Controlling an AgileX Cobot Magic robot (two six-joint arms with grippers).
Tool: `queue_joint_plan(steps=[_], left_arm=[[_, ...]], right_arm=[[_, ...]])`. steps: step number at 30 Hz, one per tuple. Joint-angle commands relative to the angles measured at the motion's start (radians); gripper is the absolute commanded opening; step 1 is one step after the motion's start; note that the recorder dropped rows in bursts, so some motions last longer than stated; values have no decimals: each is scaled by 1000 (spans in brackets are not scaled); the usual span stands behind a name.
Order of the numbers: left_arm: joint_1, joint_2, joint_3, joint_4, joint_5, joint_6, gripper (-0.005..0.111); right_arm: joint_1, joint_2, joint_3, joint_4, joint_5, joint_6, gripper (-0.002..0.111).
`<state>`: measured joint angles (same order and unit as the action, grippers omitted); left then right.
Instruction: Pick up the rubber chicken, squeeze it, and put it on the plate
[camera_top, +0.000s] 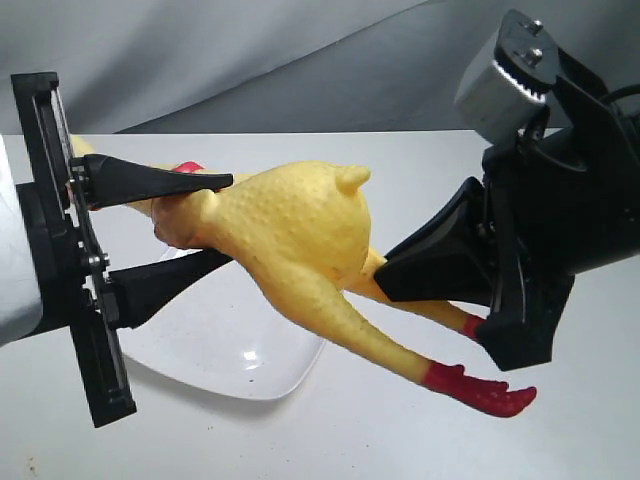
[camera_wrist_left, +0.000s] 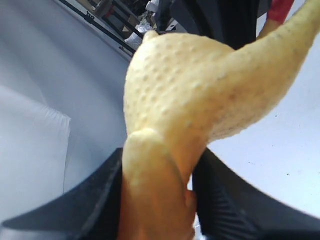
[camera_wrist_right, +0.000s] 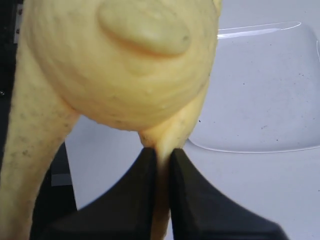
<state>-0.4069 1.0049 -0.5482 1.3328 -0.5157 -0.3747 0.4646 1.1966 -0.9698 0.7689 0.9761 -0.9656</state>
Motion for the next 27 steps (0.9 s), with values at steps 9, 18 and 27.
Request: queue_joint_plan(steps=[9, 18, 27], left_arm=[[-4, -4, -4, 120, -11, -18, 31], [-4, -194, -4, -269, 87, -81, 104], [-4, -446, -4, -487, 193, -119, 104]], right_arm=[[5, -3, -4, 28, 3, -8, 0], [5, -2, -4, 28, -171, -8, 0], [5, 139, -4, 26, -402, -41, 0]])
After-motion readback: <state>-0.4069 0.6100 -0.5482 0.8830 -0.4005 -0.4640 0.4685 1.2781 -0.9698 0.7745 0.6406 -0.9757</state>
